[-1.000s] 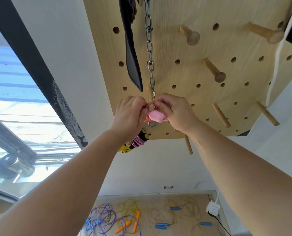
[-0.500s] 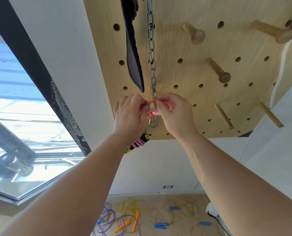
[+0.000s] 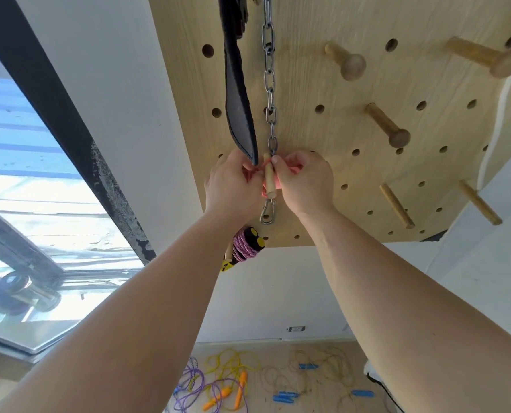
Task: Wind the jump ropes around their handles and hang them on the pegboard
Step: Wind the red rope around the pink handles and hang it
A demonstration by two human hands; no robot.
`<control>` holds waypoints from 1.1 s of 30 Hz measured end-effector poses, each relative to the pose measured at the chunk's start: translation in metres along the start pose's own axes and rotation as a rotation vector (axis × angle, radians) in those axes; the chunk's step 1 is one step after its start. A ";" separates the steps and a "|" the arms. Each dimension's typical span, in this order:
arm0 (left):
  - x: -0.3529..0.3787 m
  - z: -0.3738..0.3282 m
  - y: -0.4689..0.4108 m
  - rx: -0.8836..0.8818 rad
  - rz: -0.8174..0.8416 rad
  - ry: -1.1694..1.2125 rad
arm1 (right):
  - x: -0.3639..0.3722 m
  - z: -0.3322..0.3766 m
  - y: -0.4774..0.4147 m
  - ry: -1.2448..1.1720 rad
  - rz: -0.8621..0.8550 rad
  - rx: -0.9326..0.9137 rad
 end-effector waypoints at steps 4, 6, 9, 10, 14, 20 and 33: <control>0.003 0.002 -0.004 -0.116 0.045 0.060 | -0.002 0.005 -0.004 0.017 0.009 -0.021; 0.000 -0.001 -0.002 -0.103 0.023 0.056 | -0.004 0.005 -0.004 0.022 0.030 -0.013; -0.006 -0.004 0.003 -0.029 -0.032 0.029 | -0.010 0.002 -0.001 0.056 0.025 -0.051; -0.007 -0.005 0.005 -0.019 -0.041 0.022 | -0.014 0.002 0.001 0.053 0.013 -0.074; -0.010 -0.005 0.019 -0.034 -0.049 -0.025 | -0.034 -0.005 0.009 0.085 -0.021 -0.173; -0.020 -0.009 0.070 -0.144 -0.135 -0.073 | -0.095 -0.024 0.031 0.026 0.117 -0.188; 0.059 -0.038 0.301 -0.378 0.105 -0.235 | -0.269 -0.197 0.076 0.049 0.560 0.164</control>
Point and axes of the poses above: each hand's wrist, its own y-axis away from the middle knuckle, its own x-axis out of the palm, z = x × y, the point moved 1 cm from there along -y, towards the middle knuckle, and after that the axes turned 15 degrees about -z, right-handed, at the moved point
